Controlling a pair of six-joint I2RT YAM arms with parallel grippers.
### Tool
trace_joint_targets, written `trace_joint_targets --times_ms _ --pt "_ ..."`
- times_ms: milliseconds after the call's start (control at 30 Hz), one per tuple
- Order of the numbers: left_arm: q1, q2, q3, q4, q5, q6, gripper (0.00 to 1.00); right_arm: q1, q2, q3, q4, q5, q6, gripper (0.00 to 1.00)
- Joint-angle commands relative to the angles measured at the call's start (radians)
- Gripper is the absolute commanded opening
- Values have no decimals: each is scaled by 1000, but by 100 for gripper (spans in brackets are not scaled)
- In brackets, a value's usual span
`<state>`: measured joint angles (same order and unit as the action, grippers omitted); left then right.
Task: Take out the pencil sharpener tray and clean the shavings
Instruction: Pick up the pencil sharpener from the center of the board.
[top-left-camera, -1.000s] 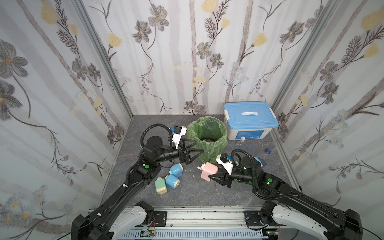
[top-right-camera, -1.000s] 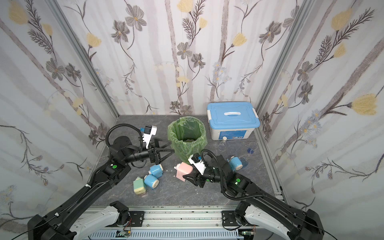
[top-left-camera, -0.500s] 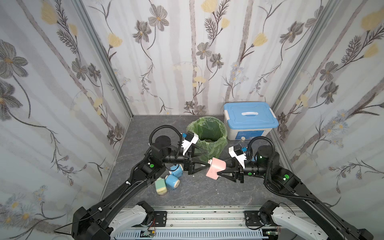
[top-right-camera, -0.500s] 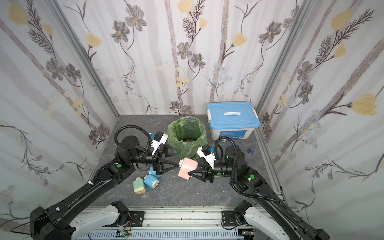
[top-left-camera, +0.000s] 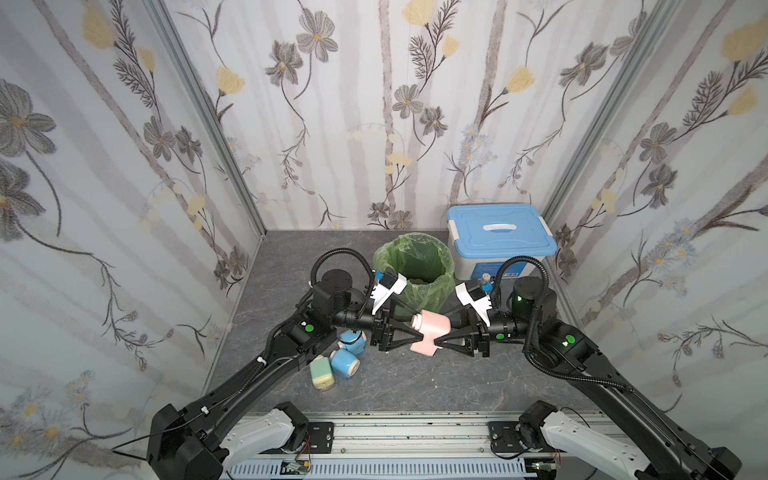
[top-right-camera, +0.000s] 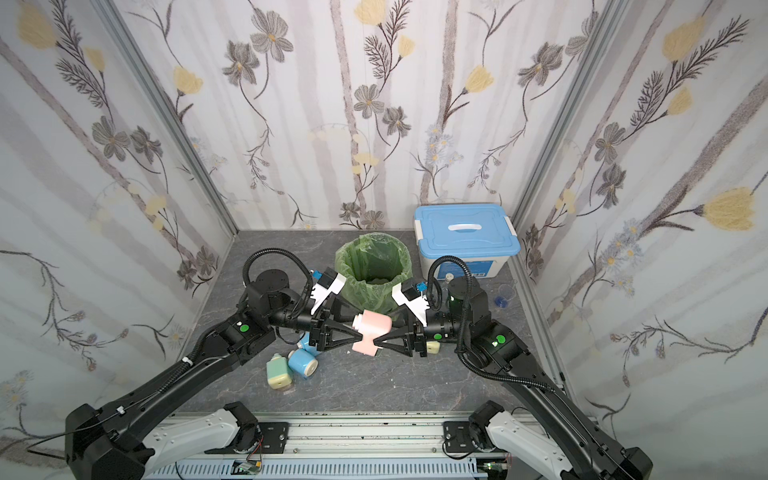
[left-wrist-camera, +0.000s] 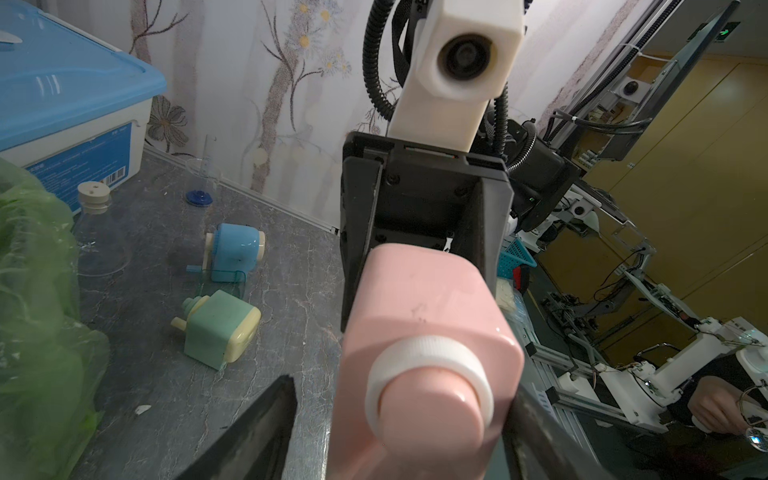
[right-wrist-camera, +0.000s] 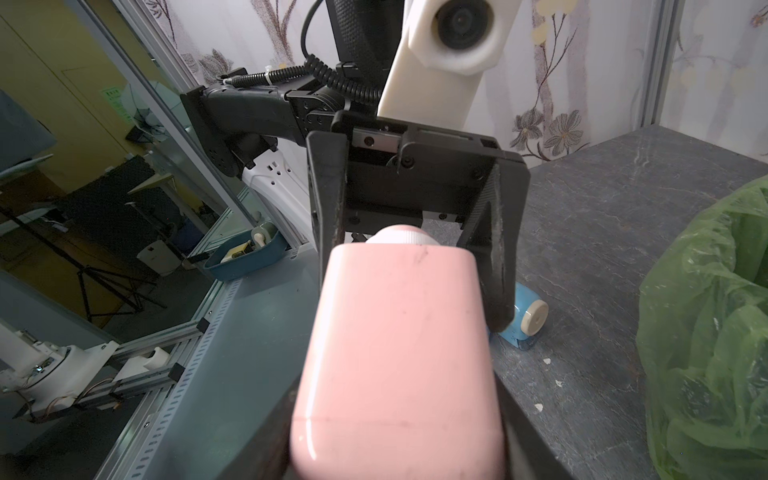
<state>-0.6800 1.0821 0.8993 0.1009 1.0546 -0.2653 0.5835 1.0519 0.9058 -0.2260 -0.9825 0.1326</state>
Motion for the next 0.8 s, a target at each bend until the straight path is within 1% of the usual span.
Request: trace_joint_targets --times_ms 0,133,400,500,533,567,600,667,700,767 --pt "-1 4 12 9 21 26 74 -4 18 16 59 -47 13 36" --pt "-1 7 14 9 28 24 74 -3 27 11 99 -57 42 36" --pt "-3 7 14 33 48 13 60 -4 31 9 150 -62 69 39" --pt "-3 3 8 50 47 5 55 -3 41 -2 178 -65 82 44" --pt "-3 -2 6 53 43 5 53 -3 41 -10 195 -63 90 47" --pt "-3 -8 6 54 35 6 52 -3 39 -20 215 -58 101 52" --pt "-2 -15 2 54 23 9 51 -3 35 -31 233 -55 112 61" --pt "0 -34 -9 64 -2 11 50 -4 23 -66 288 -54 133 74" --pt "2 -45 -16 77 -10 7 49 -3 15 -89 321 -53 145 79" --pt "9 -60 -29 108 -17 -9 48 -3 -3 -134 389 -51 170 84"
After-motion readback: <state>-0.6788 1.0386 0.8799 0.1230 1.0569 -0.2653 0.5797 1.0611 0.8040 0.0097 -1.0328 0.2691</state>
